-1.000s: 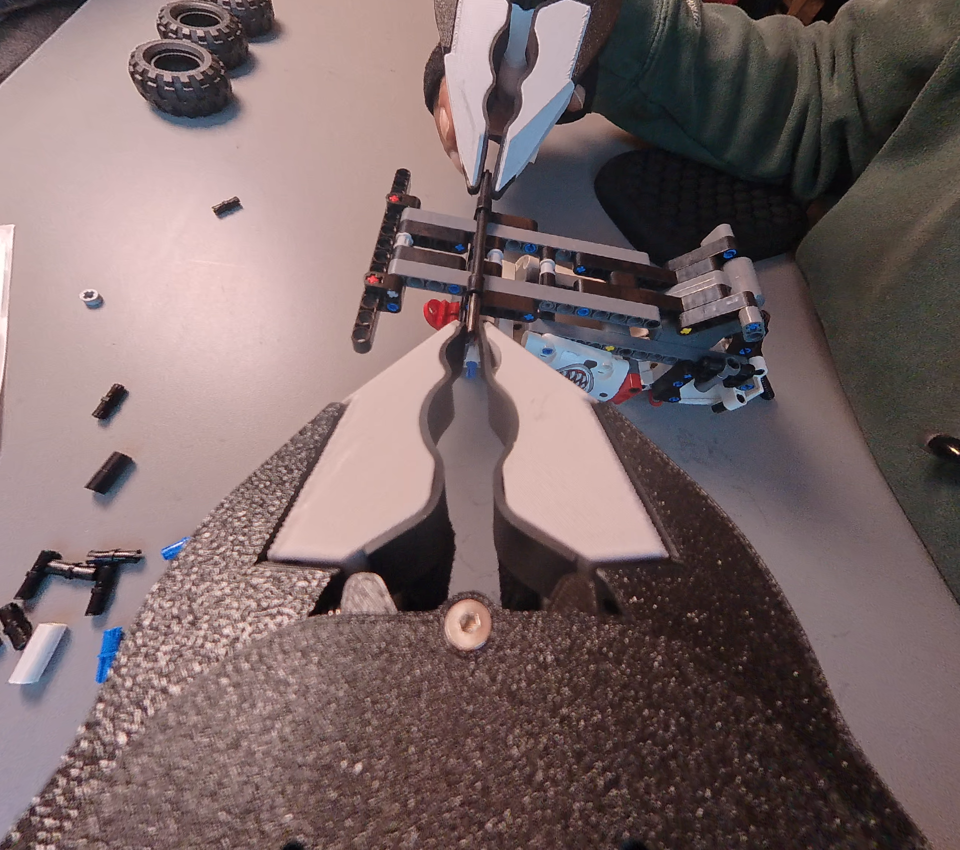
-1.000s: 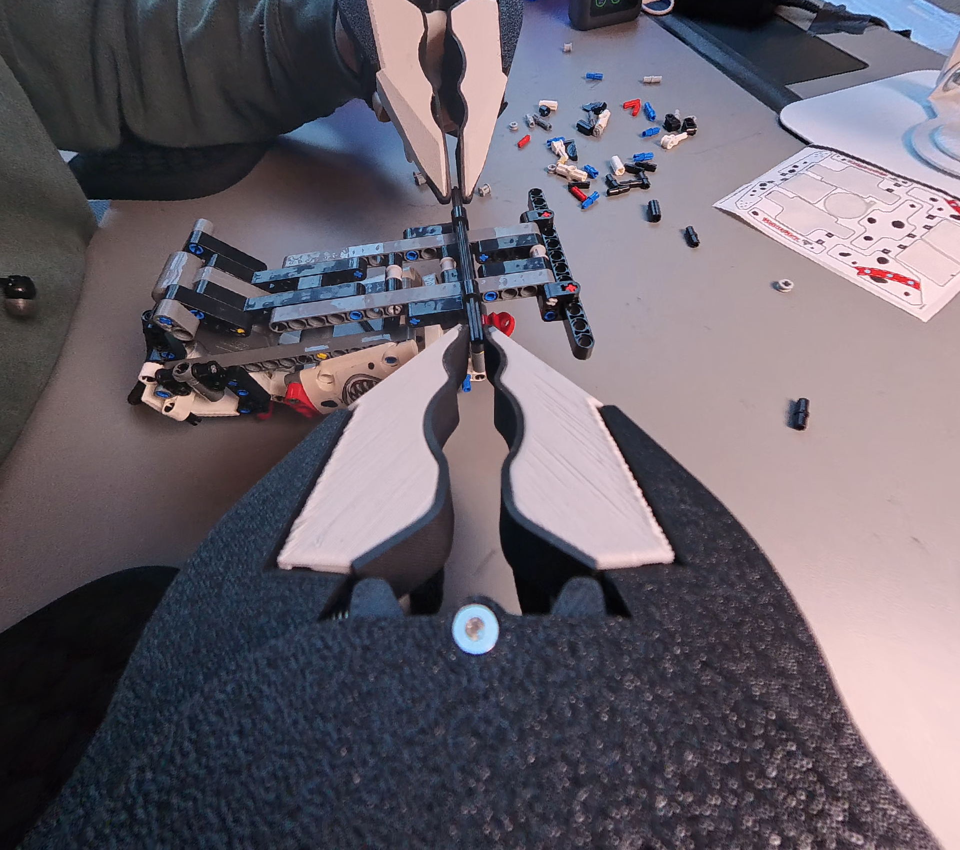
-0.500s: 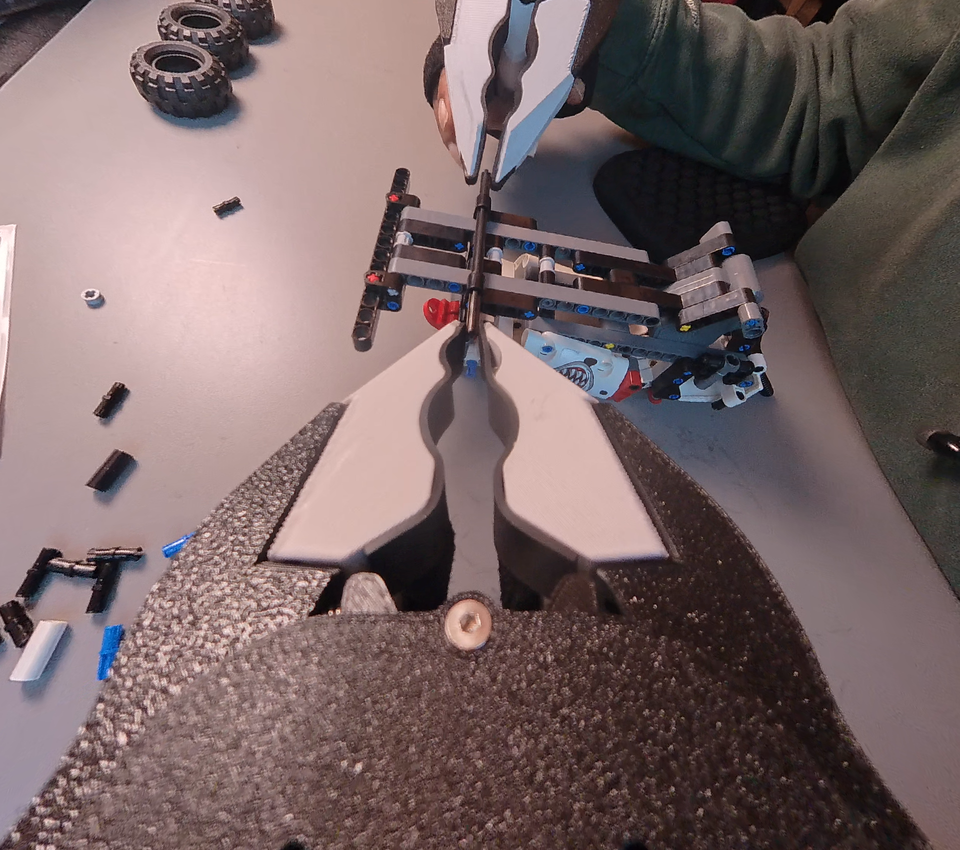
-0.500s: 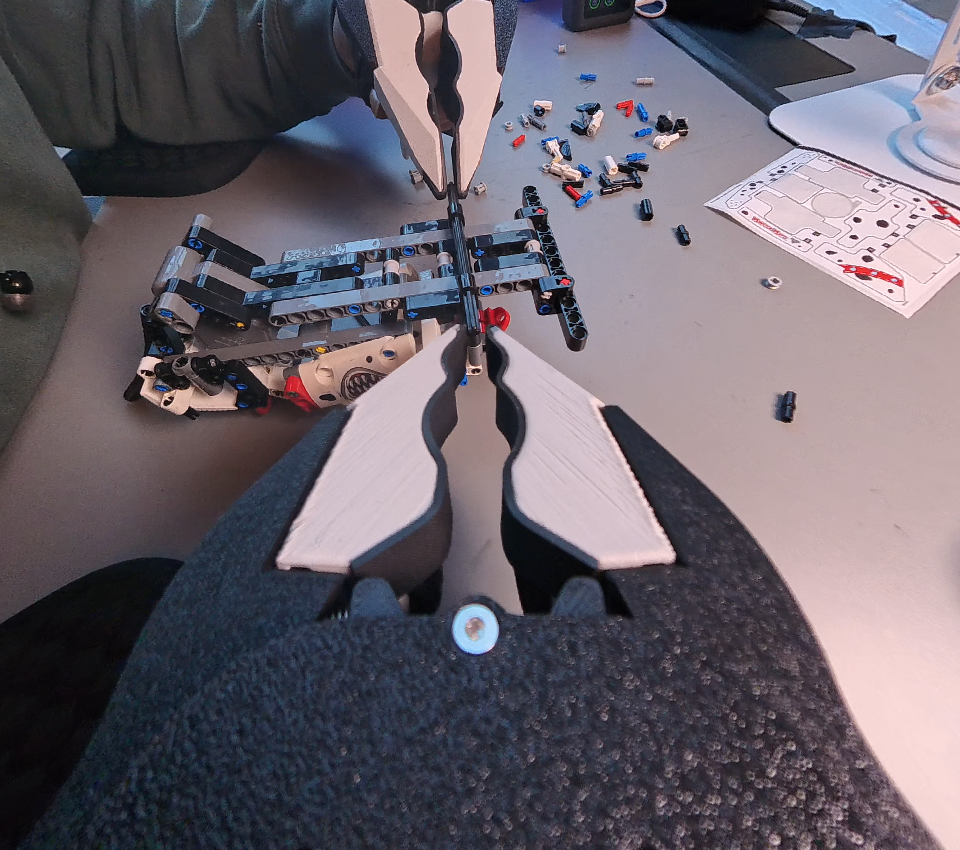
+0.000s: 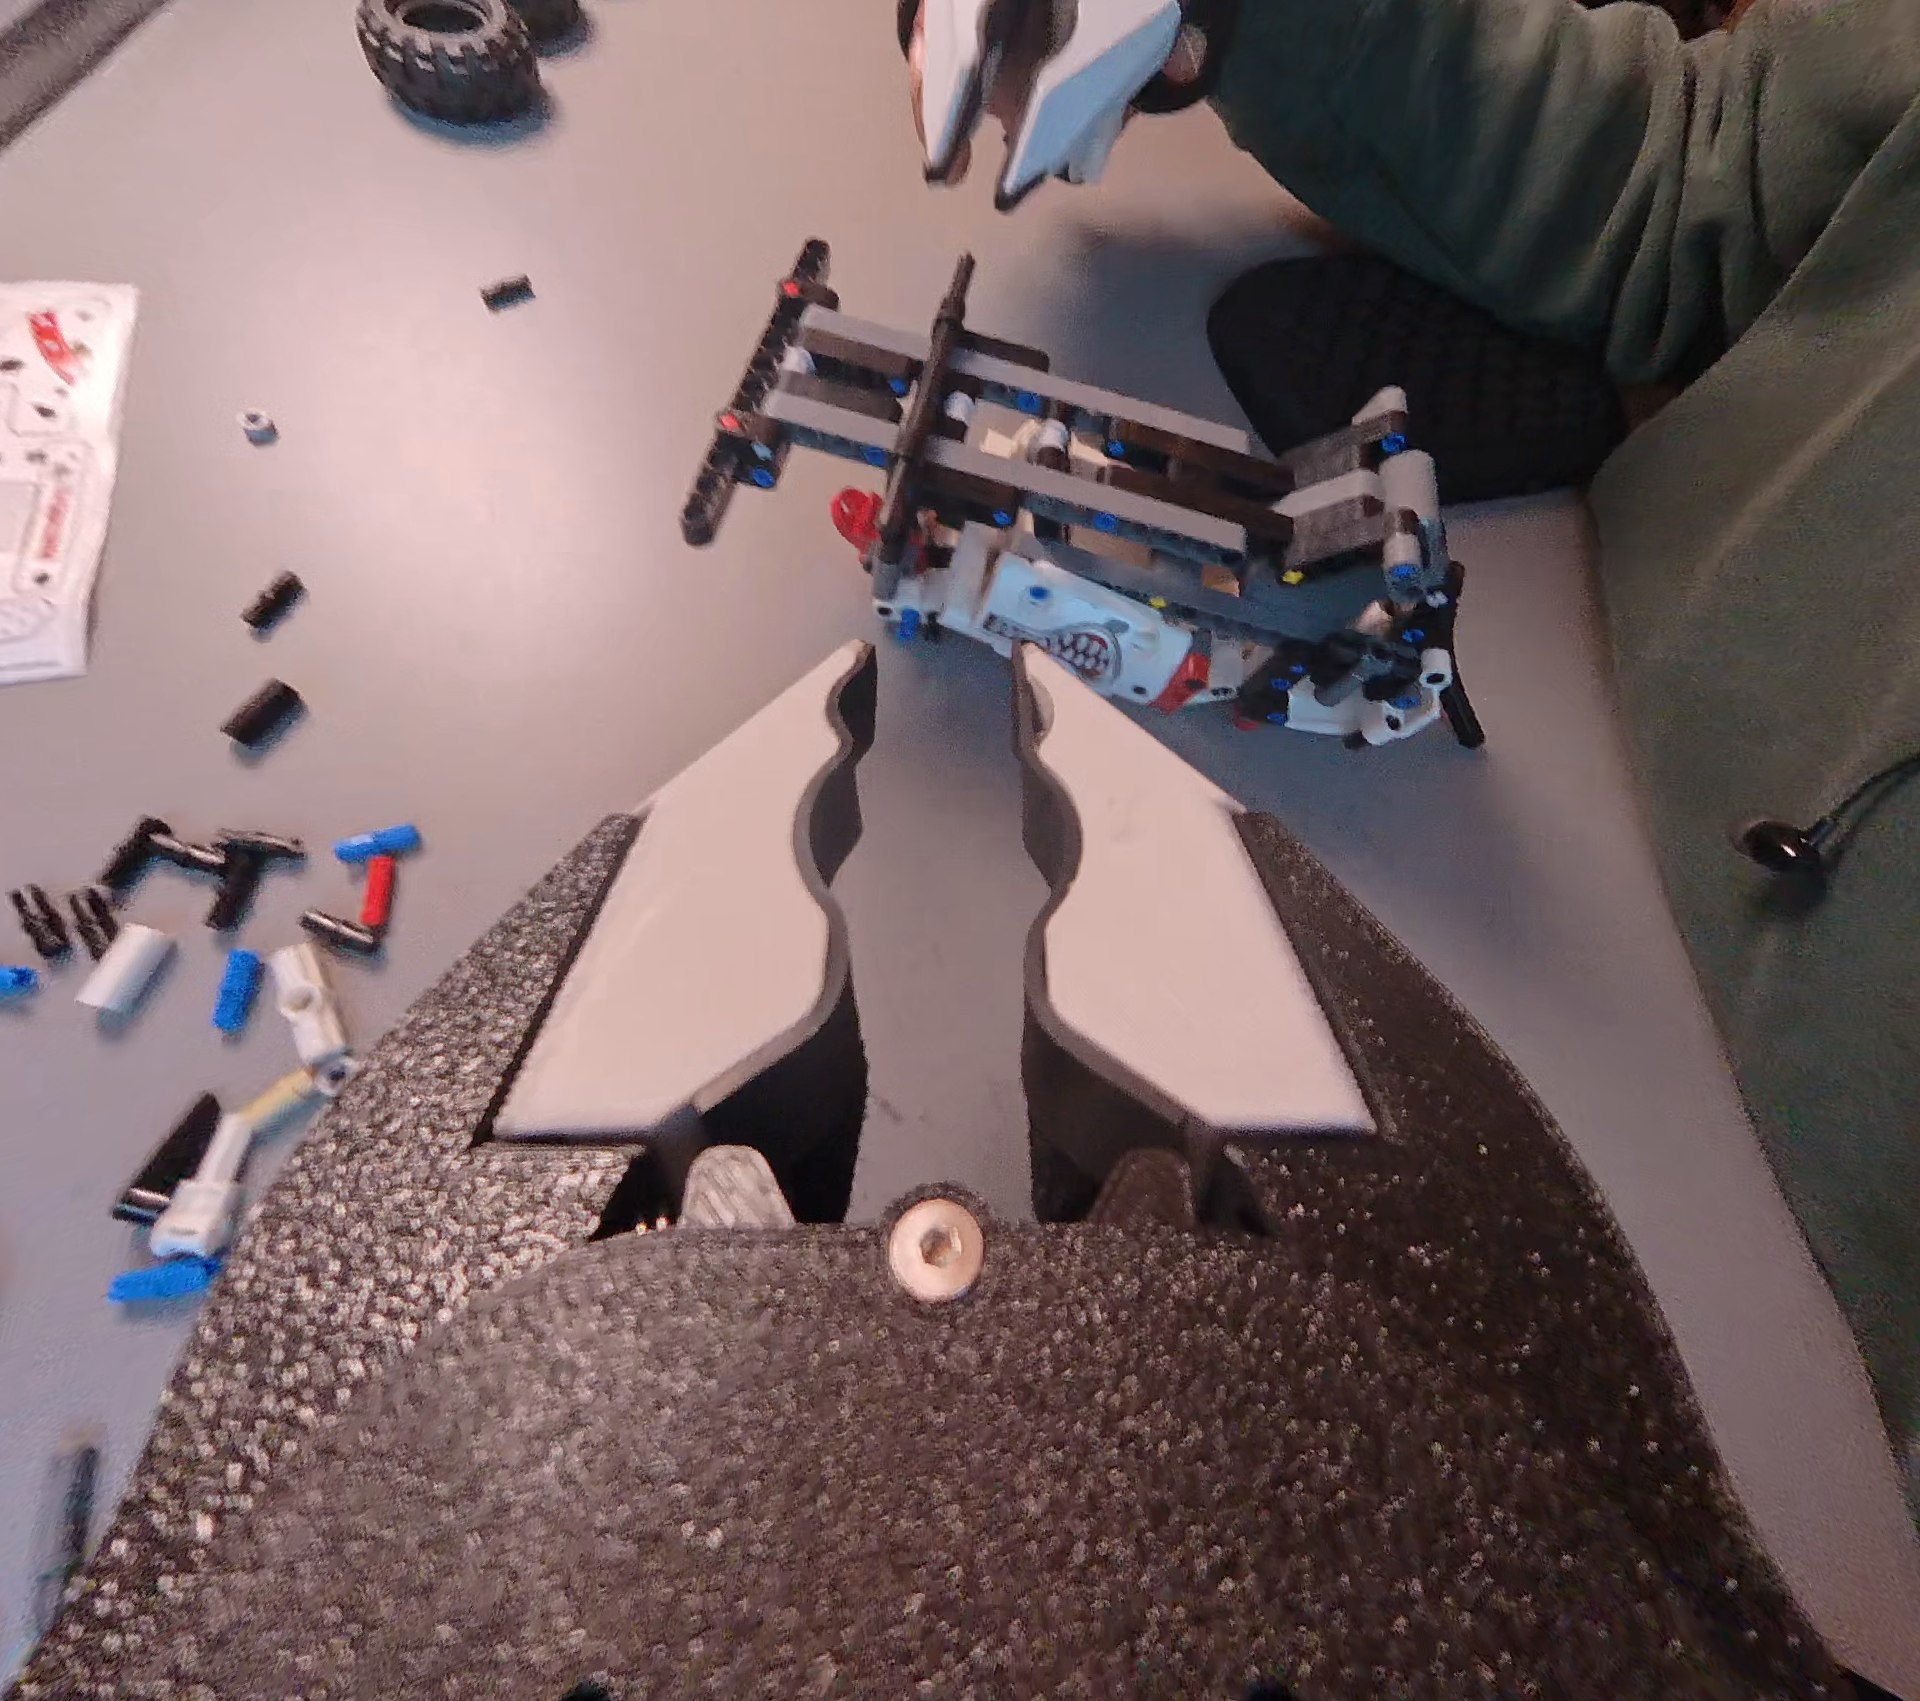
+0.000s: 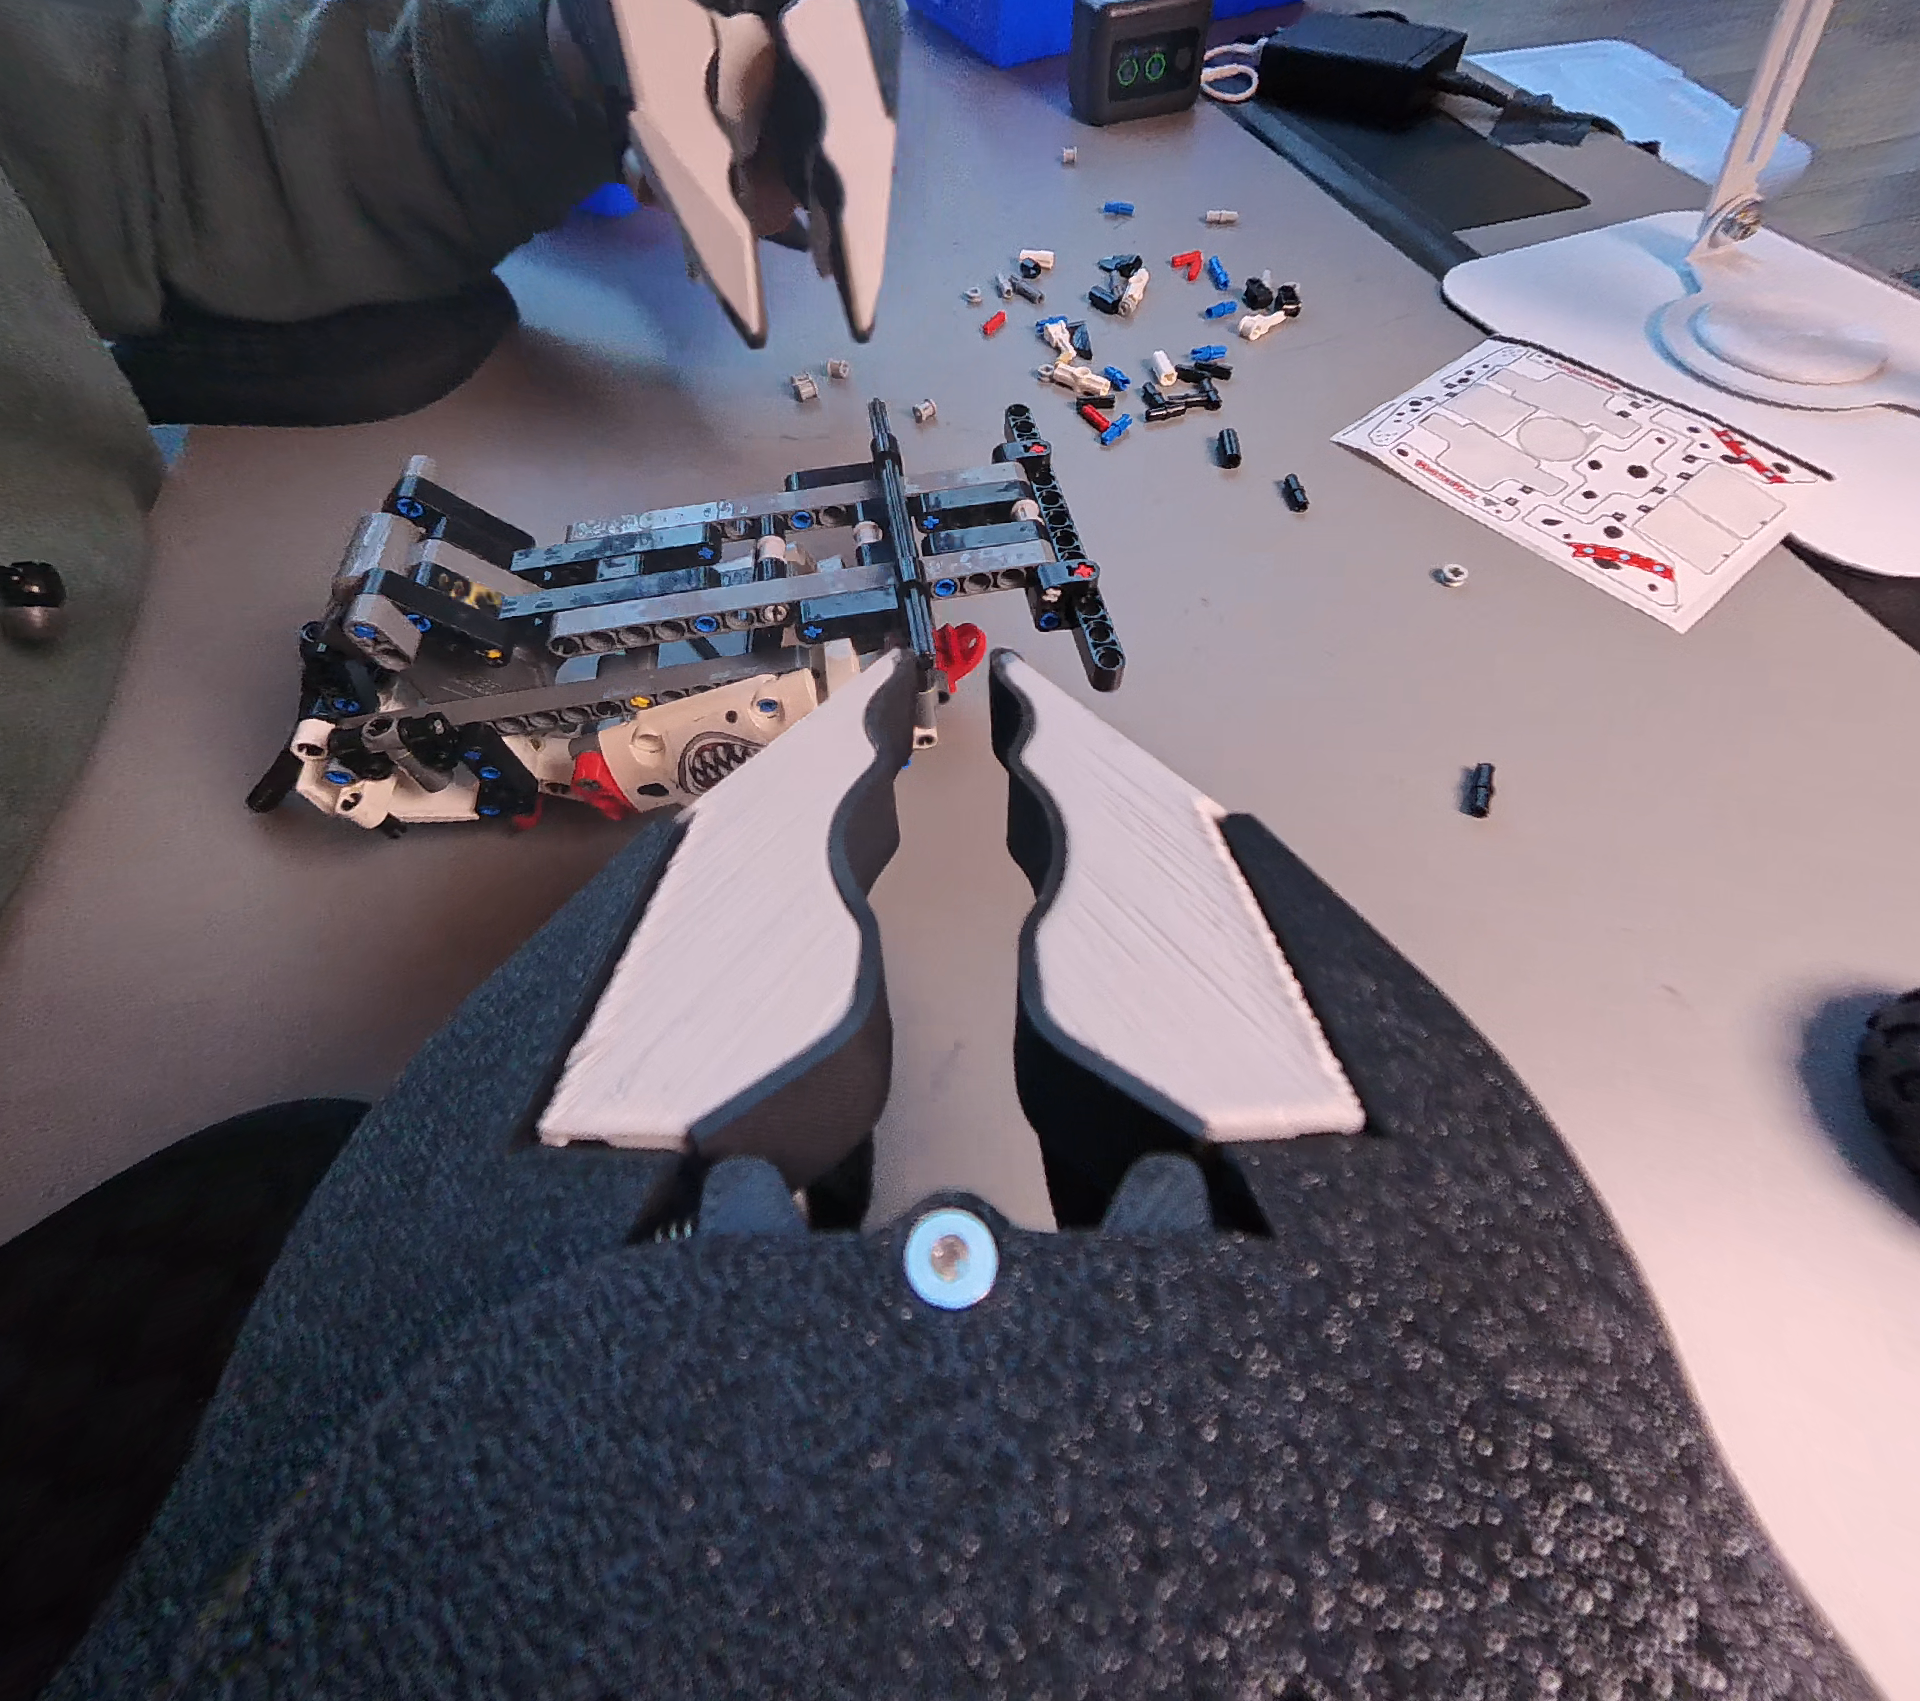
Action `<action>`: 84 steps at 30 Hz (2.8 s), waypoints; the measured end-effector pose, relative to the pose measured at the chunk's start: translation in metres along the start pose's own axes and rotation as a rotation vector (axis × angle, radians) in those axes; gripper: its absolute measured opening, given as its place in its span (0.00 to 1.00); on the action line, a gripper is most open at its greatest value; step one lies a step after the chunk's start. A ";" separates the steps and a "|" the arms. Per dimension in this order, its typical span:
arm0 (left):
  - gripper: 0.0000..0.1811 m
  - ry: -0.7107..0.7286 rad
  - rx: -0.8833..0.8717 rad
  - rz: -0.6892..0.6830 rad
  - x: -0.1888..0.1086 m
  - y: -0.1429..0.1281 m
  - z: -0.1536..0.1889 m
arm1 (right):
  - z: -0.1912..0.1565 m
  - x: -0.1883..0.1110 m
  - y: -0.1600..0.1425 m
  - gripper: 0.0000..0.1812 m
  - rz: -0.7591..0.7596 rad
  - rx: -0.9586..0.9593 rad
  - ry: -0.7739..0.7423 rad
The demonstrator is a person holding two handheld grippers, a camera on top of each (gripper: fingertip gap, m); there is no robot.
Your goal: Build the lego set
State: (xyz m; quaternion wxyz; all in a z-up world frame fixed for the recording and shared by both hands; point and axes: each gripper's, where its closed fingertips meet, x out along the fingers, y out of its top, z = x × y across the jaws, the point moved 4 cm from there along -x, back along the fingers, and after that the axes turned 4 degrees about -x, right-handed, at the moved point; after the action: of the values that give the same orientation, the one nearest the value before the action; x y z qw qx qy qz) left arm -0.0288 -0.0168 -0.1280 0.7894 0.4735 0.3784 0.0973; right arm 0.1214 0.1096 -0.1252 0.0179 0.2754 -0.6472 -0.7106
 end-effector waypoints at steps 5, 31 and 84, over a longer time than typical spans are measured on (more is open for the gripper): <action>0.14 0.034 -0.064 -0.144 0.000 -0.052 0.033 | 0.005 -0.003 -0.002 0.07 0.009 0.014 -0.037; 0.05 0.574 -0.118 -0.205 -0.047 -0.107 -0.017 | 0.005 -0.005 0.004 0.07 0.054 0.001 -0.147; 0.04 -0.376 -0.583 0.506 0.020 0.051 0.044 | -0.071 0.053 0.072 0.04 0.084 -0.770 -0.441</action>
State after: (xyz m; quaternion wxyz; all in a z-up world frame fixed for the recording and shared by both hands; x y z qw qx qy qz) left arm 0.0259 -0.0096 -0.0845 0.8967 0.3182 0.0562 0.3027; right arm 0.0819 0.0127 -0.0784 0.0098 0.0641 -0.3345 -0.9402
